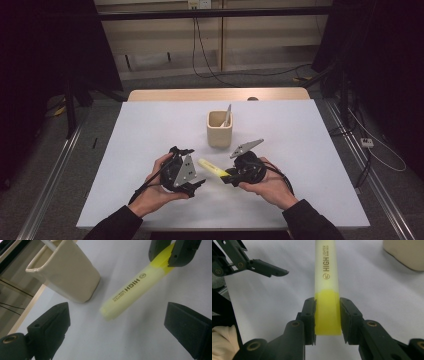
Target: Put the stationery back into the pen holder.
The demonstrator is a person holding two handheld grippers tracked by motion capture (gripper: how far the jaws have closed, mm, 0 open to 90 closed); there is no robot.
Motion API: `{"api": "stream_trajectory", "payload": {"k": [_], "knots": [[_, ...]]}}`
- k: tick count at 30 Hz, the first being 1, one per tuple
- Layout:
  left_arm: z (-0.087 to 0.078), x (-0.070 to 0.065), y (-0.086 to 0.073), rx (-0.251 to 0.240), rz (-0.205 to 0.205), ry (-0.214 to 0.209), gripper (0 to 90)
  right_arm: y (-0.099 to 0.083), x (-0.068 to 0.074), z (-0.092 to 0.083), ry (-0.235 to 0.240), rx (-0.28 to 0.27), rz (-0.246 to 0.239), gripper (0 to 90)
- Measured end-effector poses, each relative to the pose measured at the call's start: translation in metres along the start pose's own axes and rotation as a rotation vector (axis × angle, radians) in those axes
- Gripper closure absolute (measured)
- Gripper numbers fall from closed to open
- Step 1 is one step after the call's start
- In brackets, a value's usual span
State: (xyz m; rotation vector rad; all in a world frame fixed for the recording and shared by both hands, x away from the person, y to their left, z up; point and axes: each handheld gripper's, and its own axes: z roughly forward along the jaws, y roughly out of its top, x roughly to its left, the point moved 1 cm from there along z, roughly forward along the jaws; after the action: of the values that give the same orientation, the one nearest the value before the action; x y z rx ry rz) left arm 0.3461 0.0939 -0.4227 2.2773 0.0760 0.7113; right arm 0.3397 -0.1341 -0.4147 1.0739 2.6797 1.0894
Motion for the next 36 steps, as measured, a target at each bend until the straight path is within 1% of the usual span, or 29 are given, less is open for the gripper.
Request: {"api": "stream_trajectory", "payload": {"k": [1,2,3,4,5,6,7,9,10,11,12,15,16,18,21,22,23,25,26,27,28,29,30,31,32,33,34,35,36], "knots": [[0.001,-0.002,0.0,0.005,0.018,0.01,6.8,0.001,0.0,0.0,0.001,0.001,-0.003,67.9],[0.001,-0.005,0.001,0.011,0.042,0.032,7.2,0.001,0.0,0.0,0.003,0.005,-0.005,67.9],[0.001,-0.007,0.001,0.01,0.078,0.054,8.1,0.002,0.0,0.0,0.005,0.006,-0.012,67.9],[0.001,-0.009,0.002,0.022,0.124,0.066,9.2,0.003,0.002,0.001,0.007,0.009,-0.011,67.9],[0.001,-0.012,0.003,0.019,0.148,0.076,10.3,0.004,0.002,0.001,0.011,0.012,-0.019,67.9],[0.0,-0.013,0.004,0.03,0.186,0.079,11.9,0.005,0.003,0.002,0.012,0.008,-0.019,67.9],[0.001,-0.015,0.005,0.029,0.194,0.08,13.2,0.006,0.004,0.002,0.017,0.011,-0.023,67.9],[0.0,-0.019,0.006,0.033,0.242,0.093,17.1,0.008,0.005,0.003,0.018,0.008,-0.027,67.9],[0.0,-0.021,0.007,0.03,0.244,0.099,18.6,0.009,0.006,0.003,0.023,0.008,-0.019,67.9],[0.0,-0.022,0.007,0.026,0.255,0.105,20.3,0.01,0.006,0.003,0.025,0.006,-0.02,67.9],[0.0,-0.023,0.008,0.035,0.272,0.116,23.0,0.01,0.007,0.003,0.025,0.004,-0.023,67.9],[0.002,-0.026,0.007,0.05,0.311,0.129,28.4,0.012,0.008,0.003,0.028,0.004,-0.025,67.9],[0.004,-0.027,0.007,0.061,0.328,0.129,30.3,0.012,0.008,0.003,0.031,0.004,-0.022,67.9],[0.006,-0.029,0.006,0.066,0.342,0.128,33.2,0.013,0.009,0.004,0.034,0.008,-0.032,67.9],[0.008,-0.034,0.006,0.074,0.406,0.156,43.2,0.013,0.01,0.006,0.039,0.012,-0.037,67.9],[0.008,-0.036,0.006,0.081,0.434,0.175,46.5,0.013,0.01,0.007,0.042,0.013,-0.037,67.9],[0.009,-0.039,0.006,0.083,0.467,0.204,50.4,0.014,0.01,0.007,0.047,0.015,-0.034,67.9],[0.01,-0.042,0.007,0.093,0.478,0.195,53.8,0.014,0.009,0.009,0.058,0.011,-0.029,67.9],[0.011,-0.044,0.007,0.103,0.498,0.222,57.2,0.014,0.008,0.01,0.066,0.011,-0.025,67.9],[0.011,-0.044,0.007,0.122,0.532,0.234,59.5,0.014,0.007,0.011,0.072,0.009,-0.02,67.9],[0.013,-0.046,0.007,0.11,0.518,0.227,61.6,0.014,0.007,0.011,0.072,0.01,-0.015,67.9],[0.013,-0.047,0.007,0.101,0.529,0.236,64.6,0.014,0.007,0.012,0.072,0.01,-0.015,67.9],[0.013,-0.047,0.008,0.122,0.553,0.241,67.5,0.014,0.008,0.012,0.072,0.011,-0.013,67.9],[0.013,-0.049,0.008,0.126,0.551,0.24,68.4,0.015,0.008,0.012,0.073,0.008,-0.009,67.9],[0.012,-0.051,0.008,0.134,0.563,0.263,69.2,0.015,0.008,0.012,0.074,0.008,-0.006,67.8],[0.012,-0.052,0.008,0.134,0.568,0.274,70.0,0.015,0.007,0.011,0.077,0.002,-0.002,67.8],[0.012,-0.052,0.009,0.148,0.559,0.254,71.2,0.015,0.006,0.011,0.081,-0.007,-0.005,67.8],[0.013,-0.052,0.009,0.141,0.549,0.261,72.5,0.014,0.006,0.01,0.076,-0.016,-0.016,67.7],[0.013,-0.053,0.009,0.15,0.552,0.258,74.0,0.014,0.006,0.009,0.074,-0.025,-0.018,67.6]]}}
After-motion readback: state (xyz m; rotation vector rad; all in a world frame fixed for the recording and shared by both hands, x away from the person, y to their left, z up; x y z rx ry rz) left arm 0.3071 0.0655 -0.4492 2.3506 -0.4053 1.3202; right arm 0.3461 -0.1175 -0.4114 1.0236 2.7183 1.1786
